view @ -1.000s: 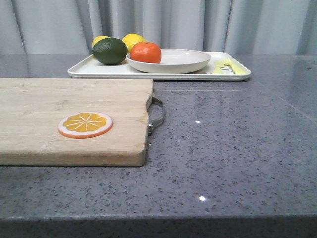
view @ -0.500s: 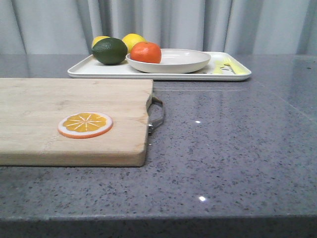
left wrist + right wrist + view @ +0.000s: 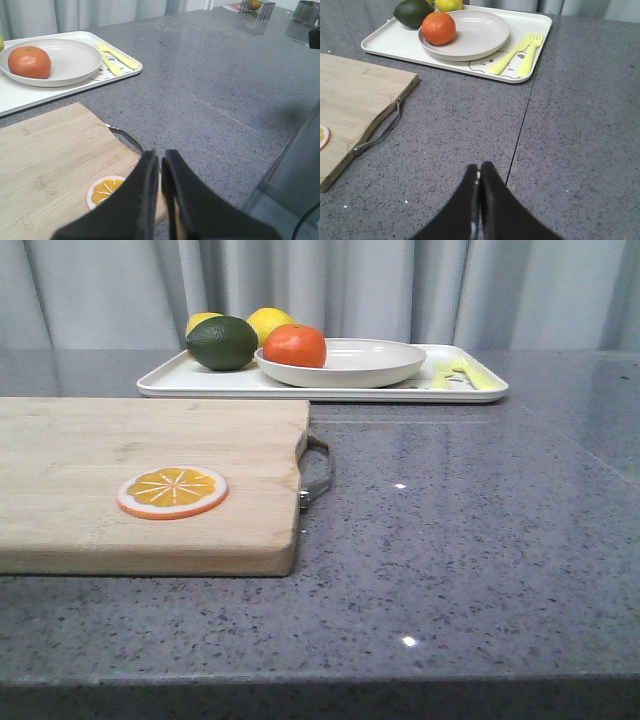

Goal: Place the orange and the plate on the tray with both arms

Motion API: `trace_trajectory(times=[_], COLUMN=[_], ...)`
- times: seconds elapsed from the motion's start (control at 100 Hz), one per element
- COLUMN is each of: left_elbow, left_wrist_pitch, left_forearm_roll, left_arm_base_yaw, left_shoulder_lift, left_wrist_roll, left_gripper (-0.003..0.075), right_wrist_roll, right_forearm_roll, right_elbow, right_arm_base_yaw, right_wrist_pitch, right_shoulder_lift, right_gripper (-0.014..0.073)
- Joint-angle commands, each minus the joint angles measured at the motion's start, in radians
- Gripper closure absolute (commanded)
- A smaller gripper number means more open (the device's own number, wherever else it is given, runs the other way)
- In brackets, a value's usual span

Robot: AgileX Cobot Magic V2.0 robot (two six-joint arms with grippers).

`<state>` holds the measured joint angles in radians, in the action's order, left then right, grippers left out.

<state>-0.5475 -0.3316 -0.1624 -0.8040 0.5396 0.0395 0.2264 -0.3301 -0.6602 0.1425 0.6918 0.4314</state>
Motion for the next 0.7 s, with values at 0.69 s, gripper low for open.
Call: trace_trajectory(times=[0.69], left_elbow=[0.204], left_wrist_pitch=[0.401], left_forearm_roll=[0.037], left_arm_base_yaw=[0.229], left_shoulder_lift=[-0.130], left_wrist_roll=[-0.003], left_gripper=[0.0714], right_wrist_roll=[0.012], right_forearm_roll=[-0.004], right_elbow=[-0.024], right_arm_base_yaw=[-0.002], right_wrist_pitch=[-0.070], right_shoulder_lift=[0.003], right_gripper=[0.0661])
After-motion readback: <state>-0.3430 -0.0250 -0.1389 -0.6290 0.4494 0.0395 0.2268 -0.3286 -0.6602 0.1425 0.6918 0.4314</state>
